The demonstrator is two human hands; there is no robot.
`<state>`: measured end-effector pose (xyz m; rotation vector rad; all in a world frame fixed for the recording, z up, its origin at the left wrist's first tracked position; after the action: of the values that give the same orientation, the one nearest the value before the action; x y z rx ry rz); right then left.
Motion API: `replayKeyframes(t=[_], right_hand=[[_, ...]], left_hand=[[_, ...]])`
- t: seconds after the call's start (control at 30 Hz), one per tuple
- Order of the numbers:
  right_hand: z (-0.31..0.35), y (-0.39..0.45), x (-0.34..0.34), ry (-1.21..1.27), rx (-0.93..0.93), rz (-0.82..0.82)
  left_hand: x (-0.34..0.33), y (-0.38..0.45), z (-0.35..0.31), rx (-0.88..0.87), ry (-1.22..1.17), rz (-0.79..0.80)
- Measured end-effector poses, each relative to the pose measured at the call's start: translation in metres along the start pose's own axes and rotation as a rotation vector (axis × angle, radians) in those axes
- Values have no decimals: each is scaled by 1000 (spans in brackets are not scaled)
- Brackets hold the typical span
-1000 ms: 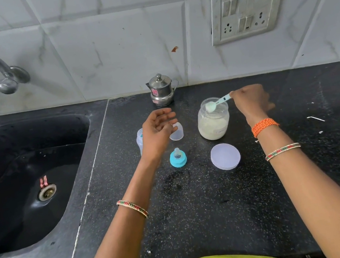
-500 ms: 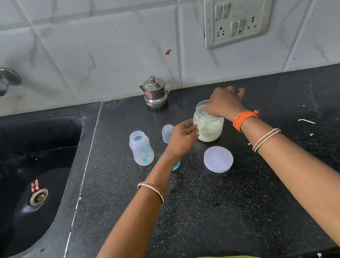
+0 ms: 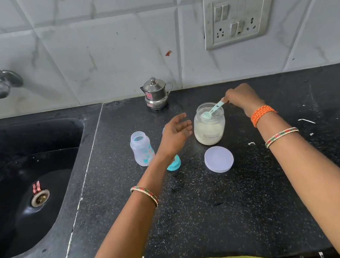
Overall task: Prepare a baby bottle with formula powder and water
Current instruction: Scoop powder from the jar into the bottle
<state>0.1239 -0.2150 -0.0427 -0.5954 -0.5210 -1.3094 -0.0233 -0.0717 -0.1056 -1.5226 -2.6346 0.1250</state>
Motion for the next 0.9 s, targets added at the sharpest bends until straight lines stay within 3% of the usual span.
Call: replayKeyframes(t=[0.2,0.43,0.6,0.73,0.9], right_hand=[[-7,-7,19,225,-83,32],[22,-19,5,292,17,37],[58,-37,-34,290,103,147],[78,-49,-71,287,126,232],[88,-56,-111,259,142,318]], left_hand=[[23,-5,-17,-99,-34,-84],[62,-29,-34,-254,-224,-276],[107,-52,-32,-345,-327,-448],[142,-69,-14,-330,-264,-623],[162,-76,16,-258,-142,-652]])
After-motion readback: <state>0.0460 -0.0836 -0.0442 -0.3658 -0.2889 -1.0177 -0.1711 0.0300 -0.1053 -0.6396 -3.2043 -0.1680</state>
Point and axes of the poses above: each hand's wrist, its own y-axis towards the middle knuckle, its own x-axis out of the back of the hand, z = x × y, the point moved 6 cm from there along y, towards the middle knuckle, and after that the axes turned 5 degrees about -z, right-handed, at the moved point
